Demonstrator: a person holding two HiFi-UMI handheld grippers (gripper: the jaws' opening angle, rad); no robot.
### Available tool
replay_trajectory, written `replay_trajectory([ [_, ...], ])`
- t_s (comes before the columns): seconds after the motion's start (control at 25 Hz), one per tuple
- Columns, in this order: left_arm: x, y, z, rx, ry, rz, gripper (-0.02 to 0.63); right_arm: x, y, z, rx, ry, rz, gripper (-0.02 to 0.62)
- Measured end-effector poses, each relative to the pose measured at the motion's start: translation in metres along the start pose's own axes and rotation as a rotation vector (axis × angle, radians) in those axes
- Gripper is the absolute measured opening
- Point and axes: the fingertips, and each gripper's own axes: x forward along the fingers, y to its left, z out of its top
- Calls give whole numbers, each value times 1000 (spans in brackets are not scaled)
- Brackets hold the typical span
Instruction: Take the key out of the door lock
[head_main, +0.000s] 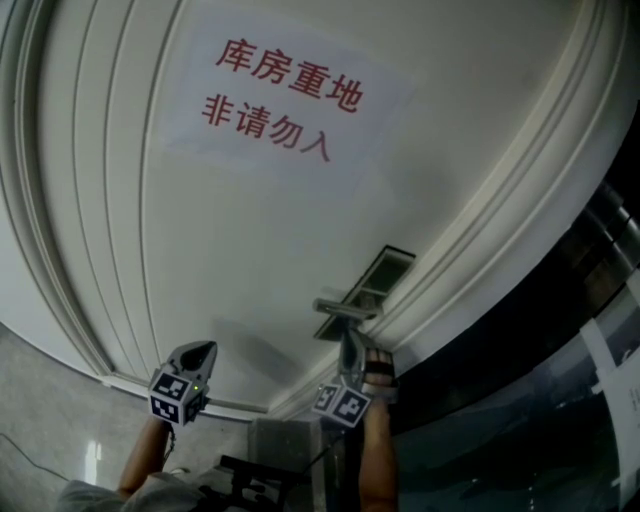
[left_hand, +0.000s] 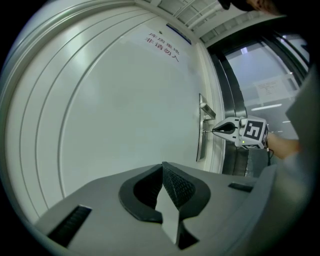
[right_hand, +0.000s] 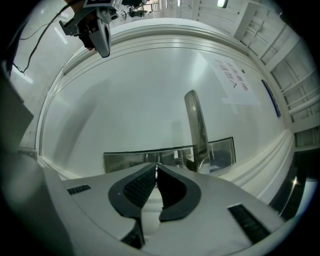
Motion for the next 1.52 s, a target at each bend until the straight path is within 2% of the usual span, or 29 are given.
replay_trajectory([
  [0.48,-13,0,-5,1,6,27,7,-1,-3,1,5,-11,-16,20],
  [0.68,-13,0,-4,6,7,26,7,-2,-4,-1,-14,-9,-17,20],
  [1.36,-12,-1,-3,7,10,16,8,-3,-2,1,40,-16,-12,18],
  [1.52,-12,1,-4,6,13,18,7,-3,-2,-1,25,-8,-9,18],
])
